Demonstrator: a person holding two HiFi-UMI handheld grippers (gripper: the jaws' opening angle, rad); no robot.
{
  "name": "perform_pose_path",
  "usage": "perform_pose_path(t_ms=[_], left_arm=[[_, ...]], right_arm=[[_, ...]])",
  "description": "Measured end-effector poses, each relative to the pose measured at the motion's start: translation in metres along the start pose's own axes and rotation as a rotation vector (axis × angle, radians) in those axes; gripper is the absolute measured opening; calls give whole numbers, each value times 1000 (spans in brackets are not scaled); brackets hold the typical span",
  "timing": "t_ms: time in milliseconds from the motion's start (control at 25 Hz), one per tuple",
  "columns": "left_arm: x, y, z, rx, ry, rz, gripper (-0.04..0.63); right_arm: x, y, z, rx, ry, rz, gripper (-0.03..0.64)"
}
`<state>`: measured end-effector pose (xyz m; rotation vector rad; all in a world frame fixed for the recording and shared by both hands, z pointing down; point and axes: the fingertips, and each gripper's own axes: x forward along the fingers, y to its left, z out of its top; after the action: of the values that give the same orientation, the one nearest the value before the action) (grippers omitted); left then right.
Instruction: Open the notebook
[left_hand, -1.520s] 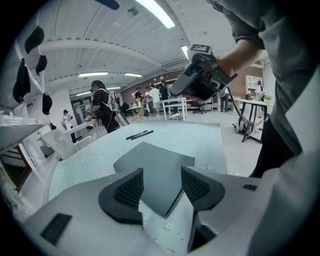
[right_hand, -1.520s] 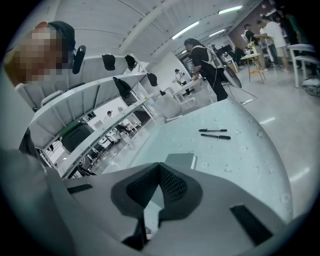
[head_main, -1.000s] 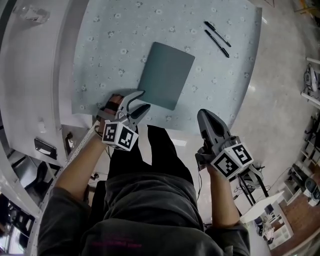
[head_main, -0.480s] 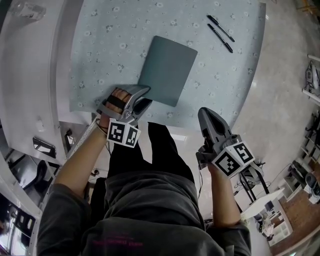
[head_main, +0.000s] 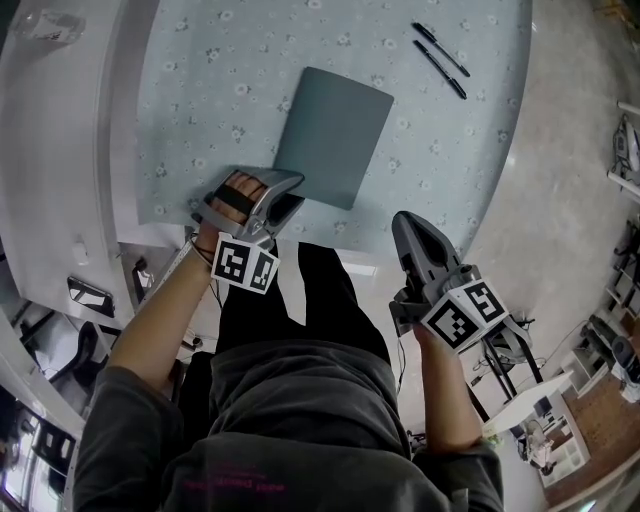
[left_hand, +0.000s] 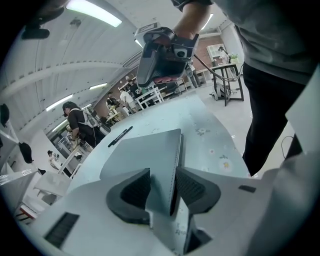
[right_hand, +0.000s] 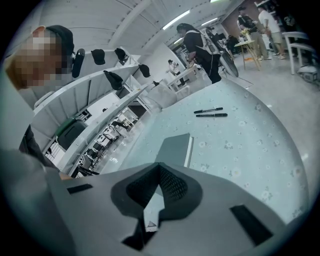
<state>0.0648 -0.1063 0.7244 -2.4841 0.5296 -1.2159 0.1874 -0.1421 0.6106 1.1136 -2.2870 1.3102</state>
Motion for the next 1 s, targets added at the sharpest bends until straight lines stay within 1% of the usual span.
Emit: perform_pose_path(t_ms=[80, 160, 320, 520, 640, 760, 840, 1000], left_arm=[[-2, 0, 2, -28, -14, -10, 138], [-4, 0, 3, -81, -29, -18, 126], [-11, 6, 5, -254, -82, -16, 115], [-22, 10, 3, -407, -113, 36, 88], [-27, 13, 1, -545, -141, 61, 86], [-37, 19, -9, -678, -150, 108, 74], [-42, 22, -13, -728, -154, 131, 66], [-48, 28, -23, -802, -168, 161, 55]], right_arm=[[0, 1, 1, 1, -1, 1, 2], [0, 2, 3, 0, -2, 1, 2], [1, 3, 10, -8, -8, -5, 2], [5, 3, 20, -16, -10, -14, 2], [11, 5, 25, -11, -8, -8, 2], [19, 10, 30, -18, -2, 0, 2], [24, 12, 33, -23, 6, 6, 2], [36, 18, 36, -31, 21, 16, 2]])
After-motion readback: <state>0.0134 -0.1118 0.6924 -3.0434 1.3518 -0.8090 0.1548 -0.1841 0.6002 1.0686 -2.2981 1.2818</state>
